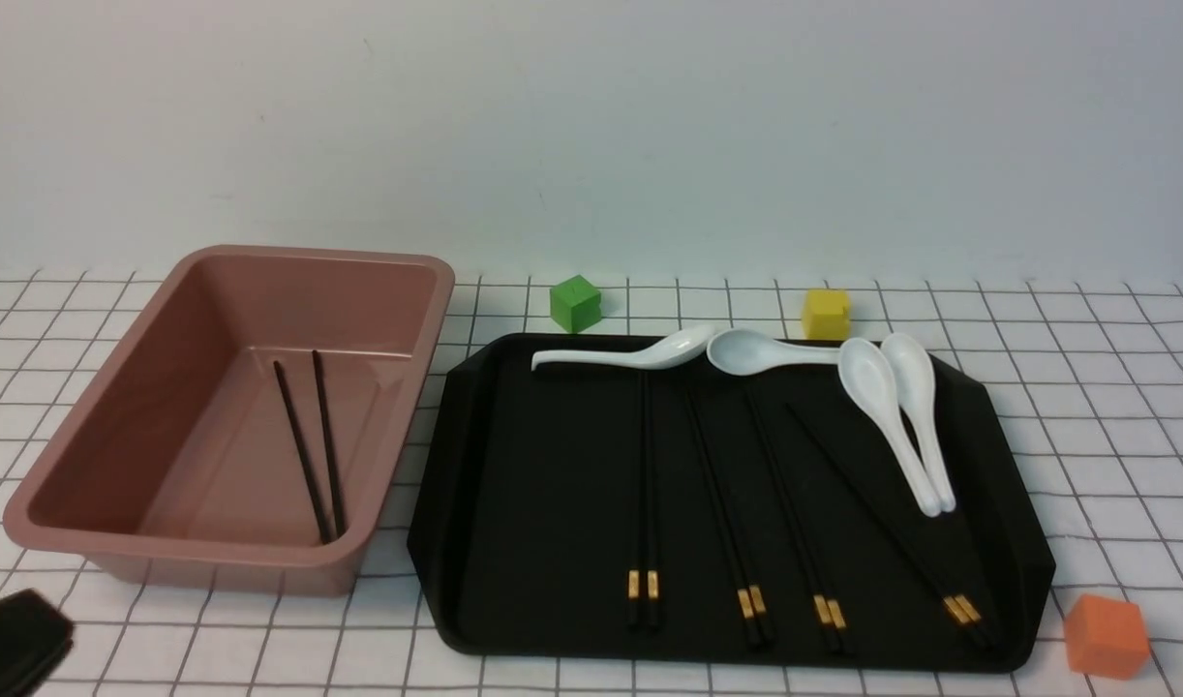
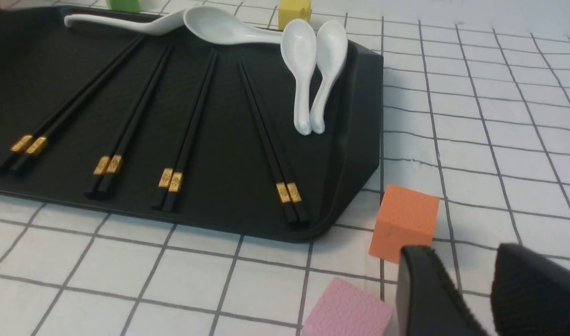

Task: On white black tablecloth take chopsticks from black tray and put them in box.
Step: 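Reach over to the black tray and grasp a pair of chopsticks with the left gripper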

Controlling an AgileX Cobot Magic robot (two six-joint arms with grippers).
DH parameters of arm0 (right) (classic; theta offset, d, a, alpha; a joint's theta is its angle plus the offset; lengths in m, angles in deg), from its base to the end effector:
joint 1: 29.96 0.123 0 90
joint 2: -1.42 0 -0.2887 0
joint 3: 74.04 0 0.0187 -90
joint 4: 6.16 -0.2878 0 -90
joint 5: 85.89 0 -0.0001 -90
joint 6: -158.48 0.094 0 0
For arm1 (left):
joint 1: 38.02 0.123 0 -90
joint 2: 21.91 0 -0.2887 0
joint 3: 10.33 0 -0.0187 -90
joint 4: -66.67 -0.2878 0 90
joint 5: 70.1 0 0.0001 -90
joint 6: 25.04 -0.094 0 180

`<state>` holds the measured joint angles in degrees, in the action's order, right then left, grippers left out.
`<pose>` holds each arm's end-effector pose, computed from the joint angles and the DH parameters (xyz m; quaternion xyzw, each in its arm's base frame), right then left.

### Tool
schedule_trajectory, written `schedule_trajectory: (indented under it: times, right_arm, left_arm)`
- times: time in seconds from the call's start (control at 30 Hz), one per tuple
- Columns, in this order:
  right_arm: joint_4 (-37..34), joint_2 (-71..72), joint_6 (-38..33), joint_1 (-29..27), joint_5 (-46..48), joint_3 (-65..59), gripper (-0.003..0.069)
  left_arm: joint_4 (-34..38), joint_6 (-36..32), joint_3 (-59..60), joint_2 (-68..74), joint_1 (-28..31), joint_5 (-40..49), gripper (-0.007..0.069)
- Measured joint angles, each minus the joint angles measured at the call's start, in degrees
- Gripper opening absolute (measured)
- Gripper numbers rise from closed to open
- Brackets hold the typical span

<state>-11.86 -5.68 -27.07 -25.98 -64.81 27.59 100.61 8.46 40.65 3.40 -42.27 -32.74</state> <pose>0.0886 0.0095 0.1734 -0.0401 0.8000 0.0339 0.5978 0.0953 -0.0391 0.3045 -0.2962 0.7501 -0.4297 0.4062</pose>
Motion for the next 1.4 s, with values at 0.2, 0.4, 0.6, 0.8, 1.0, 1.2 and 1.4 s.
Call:
schedule_trajectory:
  times: [0.2, 0.4, 0.6, 0.8, 1.0, 1.2, 1.4]
  right_arm:
    - [0.0, 0.0, 0.0, 0.0, 0.0, 0.0, 0.0239]
    - [0.0, 0.0, 0.0, 0.0, 0.0, 0.0, 0.0239]
    - [0.0, 0.0, 0.0, 0.0, 0.0, 0.0, 0.0239]
    - [-0.04, 0.0, 0.0, 0.0, 0.0, 0.0, 0.0239]
    - [-0.04, 0.0, 0.0, 0.0, 0.0, 0.0, 0.0239]
    - [-0.04, 0.0, 0.0, 0.0, 0.0, 0.0, 0.0239]
    - [-0.04, 0.0, 0.0, 0.0, 0.0, 0.0, 0.0239]
  left_arm:
    - [-9.26, -10.54, -14.89, 32.34, -0.05, 23.64, -0.0013]
    - [-9.38, -12.8, -23.72, 52.79, -12.36, 19.15, -0.0013]
    - [-14.79, -7.02, -37.93, 70.23, -23.08, 17.07, -0.0013]
    - [-23.92, -1.16, -55.34, 87.61, -31.06, 20.59, 0.008]
    - [-33.26, 1.82, -68.93, 100.74, -36.85, 27.58, 0.0303]
    - [-34.31, 2.05, -77.26, 108.2, -37.83, 27.57, 0.0377]
    - [-37.79, 2.51, -78.11, 111.96, -37.83, 26.0, 0.038]
